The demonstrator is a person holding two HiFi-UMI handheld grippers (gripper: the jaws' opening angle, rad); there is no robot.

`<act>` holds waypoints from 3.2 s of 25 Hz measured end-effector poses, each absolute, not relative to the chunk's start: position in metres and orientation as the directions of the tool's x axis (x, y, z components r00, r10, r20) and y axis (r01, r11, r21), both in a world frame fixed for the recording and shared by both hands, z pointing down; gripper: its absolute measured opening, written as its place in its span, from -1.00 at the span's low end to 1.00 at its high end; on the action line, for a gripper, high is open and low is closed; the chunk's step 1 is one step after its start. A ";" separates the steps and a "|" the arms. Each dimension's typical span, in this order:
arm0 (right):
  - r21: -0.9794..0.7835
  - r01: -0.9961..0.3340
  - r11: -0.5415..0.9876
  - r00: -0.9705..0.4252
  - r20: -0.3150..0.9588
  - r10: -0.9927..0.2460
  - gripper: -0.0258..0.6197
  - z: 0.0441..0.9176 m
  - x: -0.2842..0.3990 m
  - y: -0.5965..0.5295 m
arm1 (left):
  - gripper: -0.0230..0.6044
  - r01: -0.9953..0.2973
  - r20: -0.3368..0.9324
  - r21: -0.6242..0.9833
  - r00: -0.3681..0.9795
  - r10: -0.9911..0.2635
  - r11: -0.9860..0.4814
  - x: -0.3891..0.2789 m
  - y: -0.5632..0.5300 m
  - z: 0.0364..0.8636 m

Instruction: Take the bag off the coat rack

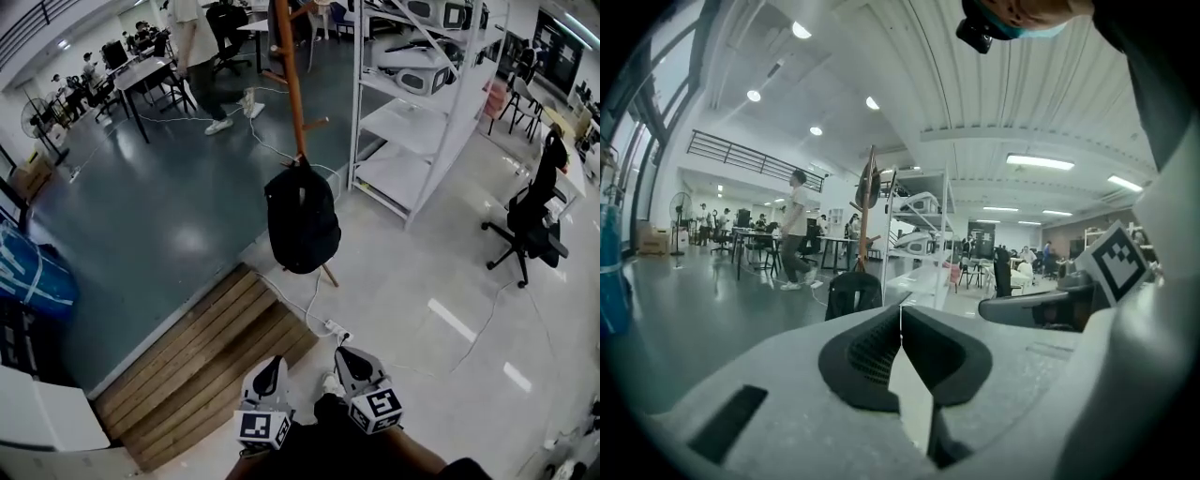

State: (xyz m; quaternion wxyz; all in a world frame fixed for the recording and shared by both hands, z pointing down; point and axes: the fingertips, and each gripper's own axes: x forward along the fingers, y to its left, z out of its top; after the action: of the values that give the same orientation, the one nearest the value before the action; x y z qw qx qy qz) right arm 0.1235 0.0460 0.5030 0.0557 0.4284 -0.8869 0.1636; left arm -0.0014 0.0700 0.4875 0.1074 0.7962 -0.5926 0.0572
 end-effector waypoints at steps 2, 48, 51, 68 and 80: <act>-0.240 -0.770 0.591 -0.637 0.234 -0.735 -0.88 0.501 0.131 0.029 | -0.87 -0.961 0.218 0.093 0.274 -0.937 -0.260 0.005 0.056 0.487; -0.236 -0.813 0.532 -0.581 0.267 -0.769 -0.88 0.530 0.063 -0.283 | -0.86 -0.941 0.252 0.098 0.338 -0.907 -0.324 -0.078 -0.277 0.527; -0.226 -0.827 0.515 -0.562 0.286 -0.776 -0.88 0.539 0.057 -0.313 | -0.86 -0.932 0.265 0.093 0.363 -0.893 -0.351 -0.085 -0.308 0.538; -0.216 -0.880 0.424 -0.476 0.399 -0.784 -0.64 0.577 0.034 -0.433 | -0.52 -0.862 0.346 0.101 0.499 -0.794 -0.497 -0.110 -0.440 0.581; -0.155 -0.922 0.355 -0.384 0.473 -0.793 -0.42 0.618 0.054 -0.485 | -0.21 -0.861 0.428 0.078 0.484 -0.764 -0.502 -0.119 -0.494 0.625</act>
State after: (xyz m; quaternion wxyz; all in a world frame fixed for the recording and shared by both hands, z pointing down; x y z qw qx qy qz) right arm 0.0535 -0.4846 0.6176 0.1604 0.5312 -0.8072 0.2013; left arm -0.1185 -0.4942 0.6250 0.1425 0.8494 -0.4783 0.1715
